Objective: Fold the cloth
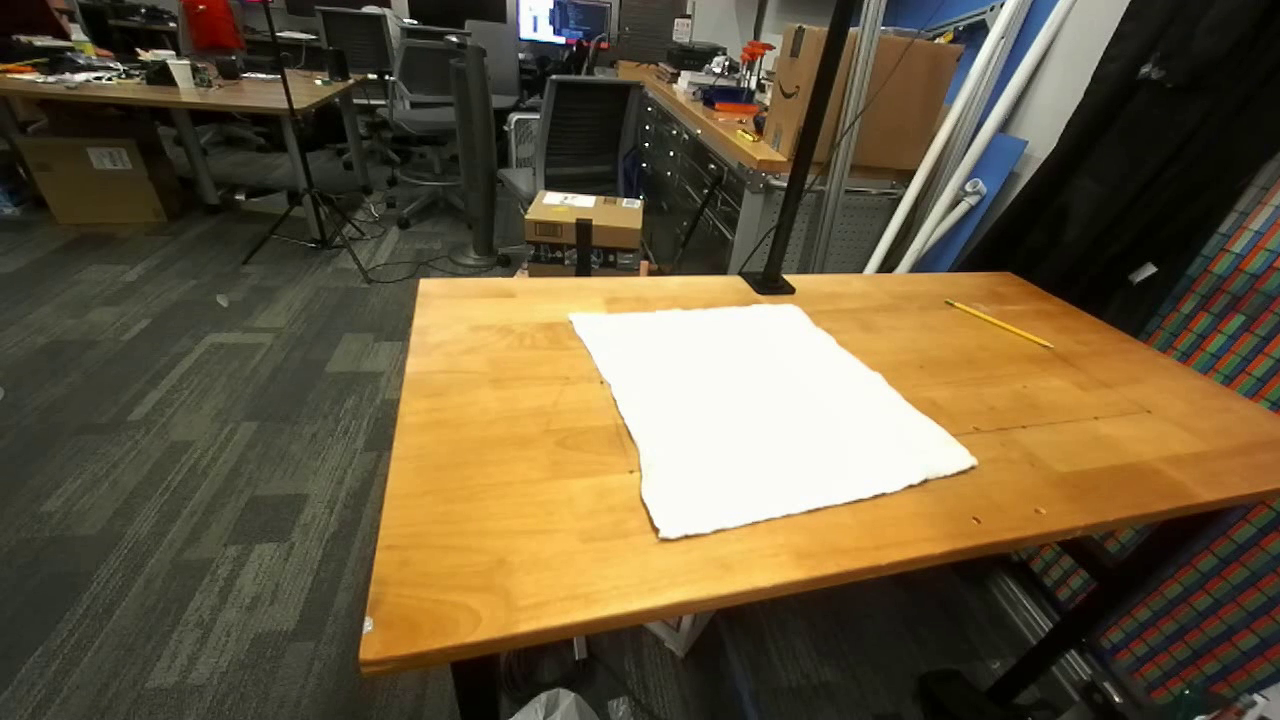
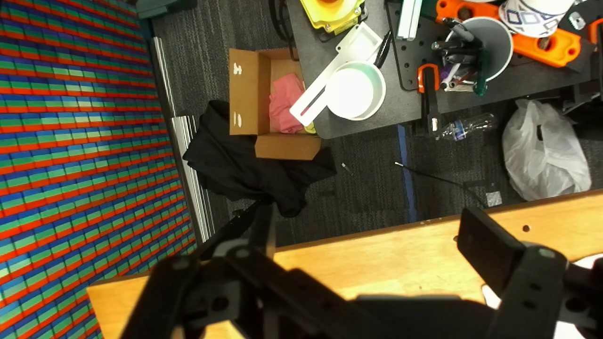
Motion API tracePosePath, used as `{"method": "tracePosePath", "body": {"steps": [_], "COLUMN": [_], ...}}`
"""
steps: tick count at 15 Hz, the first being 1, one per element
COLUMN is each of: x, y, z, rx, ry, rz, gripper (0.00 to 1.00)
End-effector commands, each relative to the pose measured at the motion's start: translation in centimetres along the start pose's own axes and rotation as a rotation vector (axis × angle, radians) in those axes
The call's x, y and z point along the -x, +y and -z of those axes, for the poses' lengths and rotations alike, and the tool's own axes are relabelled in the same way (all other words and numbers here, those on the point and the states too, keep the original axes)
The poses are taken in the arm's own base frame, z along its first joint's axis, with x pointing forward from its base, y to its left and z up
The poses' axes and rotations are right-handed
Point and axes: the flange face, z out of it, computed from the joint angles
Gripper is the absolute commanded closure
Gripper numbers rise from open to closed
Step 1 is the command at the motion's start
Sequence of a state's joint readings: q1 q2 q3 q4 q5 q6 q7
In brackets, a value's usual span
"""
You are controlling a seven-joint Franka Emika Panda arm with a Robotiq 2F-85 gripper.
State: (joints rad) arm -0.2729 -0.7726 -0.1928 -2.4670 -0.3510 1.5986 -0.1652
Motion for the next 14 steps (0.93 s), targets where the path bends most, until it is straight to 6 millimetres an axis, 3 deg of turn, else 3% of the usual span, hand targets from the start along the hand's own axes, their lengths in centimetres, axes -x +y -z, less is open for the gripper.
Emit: {"method": "tracePosePath", "body": {"steps": [1,7,14], "x": [0.0,0.0,-3.7], "y": [0.0,0.0,-5.0], "z": [0.0,0.0,0.1], "rx": [0.000,0.000,0.029], "ry": [-0.001,-0.001,0.140], "rz": [0.000,0.000,0.190], "gripper": [0.00,0.00,0.00]}}
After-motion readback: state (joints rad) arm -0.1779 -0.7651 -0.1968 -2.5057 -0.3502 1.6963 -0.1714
